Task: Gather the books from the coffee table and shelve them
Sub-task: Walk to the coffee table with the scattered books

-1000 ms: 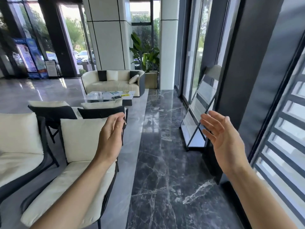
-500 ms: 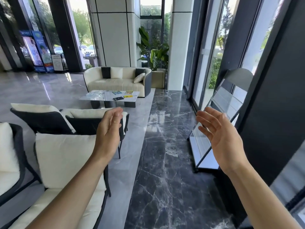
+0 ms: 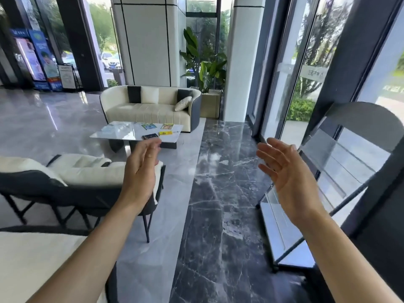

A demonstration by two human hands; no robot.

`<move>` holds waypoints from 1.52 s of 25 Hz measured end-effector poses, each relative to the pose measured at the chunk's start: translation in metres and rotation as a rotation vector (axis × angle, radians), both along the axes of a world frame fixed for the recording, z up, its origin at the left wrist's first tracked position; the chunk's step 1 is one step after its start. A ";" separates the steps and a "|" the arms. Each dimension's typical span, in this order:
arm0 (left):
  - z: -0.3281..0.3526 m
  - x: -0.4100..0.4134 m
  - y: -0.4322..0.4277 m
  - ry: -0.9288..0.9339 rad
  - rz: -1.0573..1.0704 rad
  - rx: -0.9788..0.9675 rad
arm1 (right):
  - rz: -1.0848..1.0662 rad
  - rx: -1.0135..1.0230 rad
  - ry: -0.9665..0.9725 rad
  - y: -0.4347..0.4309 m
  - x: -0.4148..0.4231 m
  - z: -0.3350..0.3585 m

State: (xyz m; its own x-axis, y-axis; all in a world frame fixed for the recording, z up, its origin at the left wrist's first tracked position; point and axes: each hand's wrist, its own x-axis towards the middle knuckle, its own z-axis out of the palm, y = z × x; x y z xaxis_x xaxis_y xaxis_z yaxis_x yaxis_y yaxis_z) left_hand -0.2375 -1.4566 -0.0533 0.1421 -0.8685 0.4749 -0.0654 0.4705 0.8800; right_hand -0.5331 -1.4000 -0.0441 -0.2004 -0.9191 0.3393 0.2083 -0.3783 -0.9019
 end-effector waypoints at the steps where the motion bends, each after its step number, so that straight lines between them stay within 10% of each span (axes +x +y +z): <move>1: -0.003 -0.003 -0.031 -0.010 0.000 0.003 | 0.000 0.010 0.011 -0.033 -0.004 -0.003; 20: -0.052 -0.044 -0.666 0.038 0.181 0.030 | 0.092 0.097 -0.001 -0.714 -0.061 -0.031; 38: -0.074 0.077 -1.214 0.140 0.218 0.091 | 0.200 0.113 0.008 -1.304 0.095 -0.043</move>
State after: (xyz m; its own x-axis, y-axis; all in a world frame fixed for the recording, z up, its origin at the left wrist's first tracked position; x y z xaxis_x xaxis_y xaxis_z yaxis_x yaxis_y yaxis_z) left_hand -0.1608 -2.6711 -0.1276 0.3887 -0.8484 0.3593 -0.0314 0.3775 0.9255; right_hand -0.4382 -2.7044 -0.0868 -0.0081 -0.9725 0.2326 0.2615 -0.2265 -0.9382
